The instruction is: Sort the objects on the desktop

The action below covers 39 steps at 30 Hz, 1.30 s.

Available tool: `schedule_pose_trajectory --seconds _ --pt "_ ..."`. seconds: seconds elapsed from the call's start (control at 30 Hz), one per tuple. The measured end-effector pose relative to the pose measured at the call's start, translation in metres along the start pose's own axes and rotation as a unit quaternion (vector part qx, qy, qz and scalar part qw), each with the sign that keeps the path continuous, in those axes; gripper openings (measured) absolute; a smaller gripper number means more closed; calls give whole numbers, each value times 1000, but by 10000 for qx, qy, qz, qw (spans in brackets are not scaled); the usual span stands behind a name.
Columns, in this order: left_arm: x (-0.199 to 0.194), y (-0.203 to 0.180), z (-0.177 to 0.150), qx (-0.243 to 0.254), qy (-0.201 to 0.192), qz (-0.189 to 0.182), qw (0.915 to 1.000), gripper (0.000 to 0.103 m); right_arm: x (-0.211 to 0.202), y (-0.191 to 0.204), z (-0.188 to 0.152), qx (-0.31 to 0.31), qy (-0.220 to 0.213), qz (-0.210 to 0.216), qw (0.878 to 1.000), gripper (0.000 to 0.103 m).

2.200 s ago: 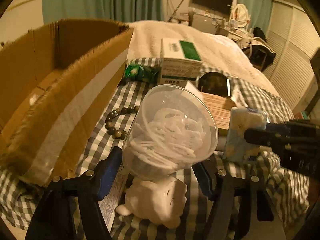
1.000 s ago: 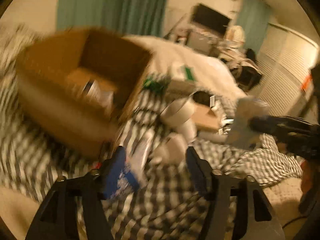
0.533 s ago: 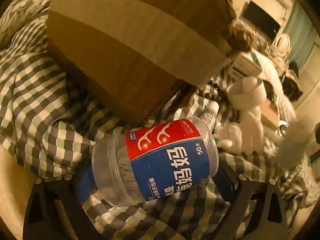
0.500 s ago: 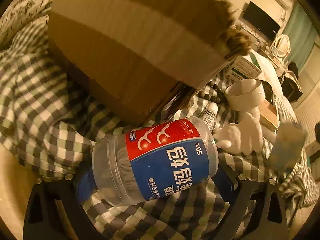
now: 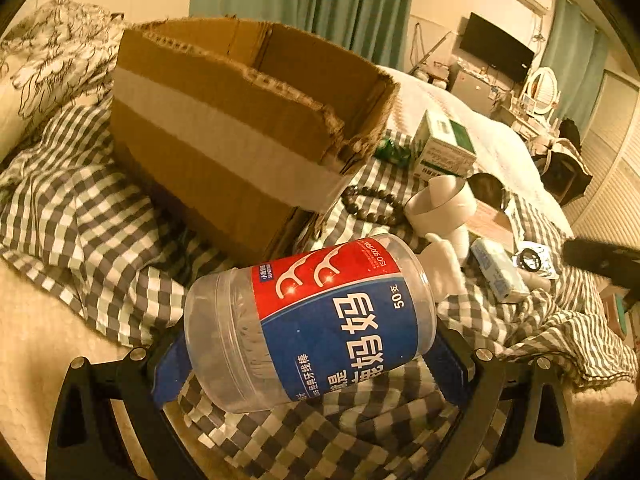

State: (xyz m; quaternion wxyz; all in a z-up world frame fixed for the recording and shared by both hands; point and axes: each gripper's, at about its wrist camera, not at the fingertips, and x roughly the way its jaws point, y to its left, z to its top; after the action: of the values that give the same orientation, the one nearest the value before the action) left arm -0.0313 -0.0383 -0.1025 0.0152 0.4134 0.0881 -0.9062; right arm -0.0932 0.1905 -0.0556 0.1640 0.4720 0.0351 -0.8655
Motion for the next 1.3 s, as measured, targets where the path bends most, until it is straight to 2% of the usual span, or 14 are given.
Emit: schedule_pose_trajectory --seconds 0.07,0.13,0.2,0.43,0.47,0.53,0.63,0.77,0.9,1.0,1.07,1.2,1.3 --pt "2 0 0 -23 7 37 10000 99 19 -14 2 372 256 -12 9990 63" --pt "4 -1 0 -27 -1 72 10000 99 38 -29 2 848 444 164 9953 63" --pt "8 1 0 -36 11 65 10000 99 51 -38 1 1038 554 234 9928 63" --pt "19 1 -4 25 119 116 9999 99 87 -48 2 1163 890 312 9887 63" --pt "18 1 -4 41 100 125 9999 99 89 -45 2 1089 899 286 9896 62" --pt "14 1 -4 77 18 140 9999 99 91 -37 2 871 919 129 9919 52" --pt "3 3 0 84 -132 248 9996 99 81 -28 0 638 682 -340 9951 50" --pt "-20 13 8 -145 -404 248 9988 99 55 -30 0 682 288 -416 9964 49" --pt "-42 18 20 -211 -623 137 9977 99 16 -28 -3 862 -11 -28 9963 49" --pt "-54 20 46 -186 -724 -96 9972 99 -7 -6 2 523 -182 -63 9984 49" --pt "-65 22 68 -155 -964 -116 9952 99 -24 7 6 378 -348 89 9986 49" --pt "-71 25 121 227 -1175 -115 9927 100 -49 38 38 122 -642 498 9966 49" --pt "-53 34 158 392 -1205 -42 9919 100 -49 63 73 70 -734 787 9942 49"
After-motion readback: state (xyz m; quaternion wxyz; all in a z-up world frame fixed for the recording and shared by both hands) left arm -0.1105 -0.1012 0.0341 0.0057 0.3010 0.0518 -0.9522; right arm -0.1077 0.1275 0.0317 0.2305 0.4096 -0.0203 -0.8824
